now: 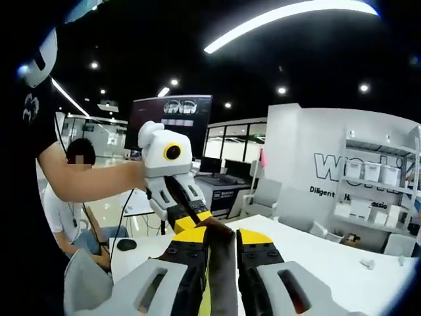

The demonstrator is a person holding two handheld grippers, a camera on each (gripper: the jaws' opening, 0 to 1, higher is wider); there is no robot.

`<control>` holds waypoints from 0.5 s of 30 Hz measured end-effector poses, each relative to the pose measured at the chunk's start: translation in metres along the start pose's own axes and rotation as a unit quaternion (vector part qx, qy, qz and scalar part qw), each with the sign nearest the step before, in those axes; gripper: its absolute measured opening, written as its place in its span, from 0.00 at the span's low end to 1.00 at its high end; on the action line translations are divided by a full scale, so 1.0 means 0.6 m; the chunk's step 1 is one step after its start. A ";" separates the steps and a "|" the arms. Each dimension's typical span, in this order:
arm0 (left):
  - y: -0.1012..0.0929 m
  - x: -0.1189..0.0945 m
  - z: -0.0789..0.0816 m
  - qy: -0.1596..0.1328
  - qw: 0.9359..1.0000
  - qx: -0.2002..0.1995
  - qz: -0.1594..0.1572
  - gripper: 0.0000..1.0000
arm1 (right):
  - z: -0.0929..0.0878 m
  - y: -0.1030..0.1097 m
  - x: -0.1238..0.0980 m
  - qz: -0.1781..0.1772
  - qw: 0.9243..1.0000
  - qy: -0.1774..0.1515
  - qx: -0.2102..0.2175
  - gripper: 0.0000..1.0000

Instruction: Fold the garment on the visible template until the final outline fits inside the template.

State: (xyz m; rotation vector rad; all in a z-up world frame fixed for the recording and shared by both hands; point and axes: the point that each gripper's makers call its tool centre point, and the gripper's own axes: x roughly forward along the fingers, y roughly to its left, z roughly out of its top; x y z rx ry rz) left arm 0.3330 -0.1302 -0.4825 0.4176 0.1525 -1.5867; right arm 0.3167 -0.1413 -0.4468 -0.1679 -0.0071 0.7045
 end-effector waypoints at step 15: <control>0.042 -0.024 -0.008 -0.002 0.996 -0.051 0.075 0.05 | -0.035 0.035 0.013 0.015 0.999 0.032 -0.004 0.18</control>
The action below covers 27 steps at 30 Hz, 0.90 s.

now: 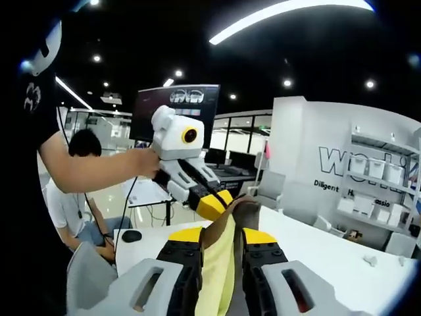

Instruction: Fold the garment on the visible template until the final outline fits inside the template.

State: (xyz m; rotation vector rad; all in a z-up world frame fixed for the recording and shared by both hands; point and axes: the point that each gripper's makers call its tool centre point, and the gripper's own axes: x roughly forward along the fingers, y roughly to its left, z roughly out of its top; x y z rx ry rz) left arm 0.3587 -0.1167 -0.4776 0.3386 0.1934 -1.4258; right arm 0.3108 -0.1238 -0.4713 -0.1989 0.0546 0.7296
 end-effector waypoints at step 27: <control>0.077 -0.025 0.023 -0.020 0.982 -0.095 0.161 0.05 | -0.067 -0.008 0.067 -0.103 0.993 0.058 -0.002 0.36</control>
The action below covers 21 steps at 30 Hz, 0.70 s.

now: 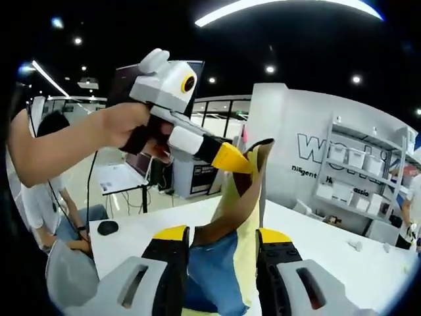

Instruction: Fold the garment on the visible template until the final outline fits inside the template.

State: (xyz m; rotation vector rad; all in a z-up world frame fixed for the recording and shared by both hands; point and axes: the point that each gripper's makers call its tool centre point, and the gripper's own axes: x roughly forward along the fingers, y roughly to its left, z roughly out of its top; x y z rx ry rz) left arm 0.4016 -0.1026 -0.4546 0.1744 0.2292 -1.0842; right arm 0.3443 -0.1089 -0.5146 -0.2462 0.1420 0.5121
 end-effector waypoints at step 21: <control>0.017 -0.035 -0.061 0.002 1.000 -0.014 0.000 0.05 | -0.020 -0.055 -0.011 -0.045 0.997 0.020 0.060 0.00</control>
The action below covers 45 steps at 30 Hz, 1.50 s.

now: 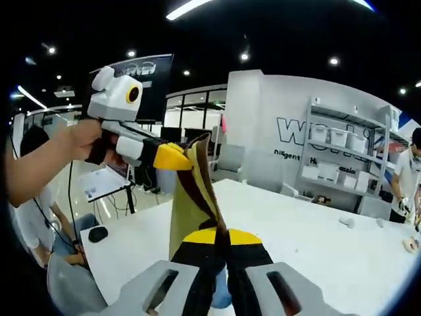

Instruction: Fold the garment on the visible template until the final outline fits inside the template.

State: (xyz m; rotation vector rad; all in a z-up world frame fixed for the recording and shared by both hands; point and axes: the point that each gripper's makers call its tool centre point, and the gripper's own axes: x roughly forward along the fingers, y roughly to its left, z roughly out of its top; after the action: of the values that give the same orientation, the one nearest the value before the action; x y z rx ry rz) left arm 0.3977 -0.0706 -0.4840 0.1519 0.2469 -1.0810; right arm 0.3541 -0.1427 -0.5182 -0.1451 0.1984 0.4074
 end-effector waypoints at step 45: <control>-0.011 -0.032 -0.077 0.009 0.982 0.140 -0.126 0.36 | 0.059 0.030 -0.033 0.048 0.994 -0.048 -0.089 0.00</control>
State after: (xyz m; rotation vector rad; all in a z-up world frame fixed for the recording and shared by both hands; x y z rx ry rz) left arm 0.3774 -0.0459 -0.5232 0.3916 0.1309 -1.3643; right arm 0.3349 -0.1273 -0.4812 -0.2905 0.0734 0.5264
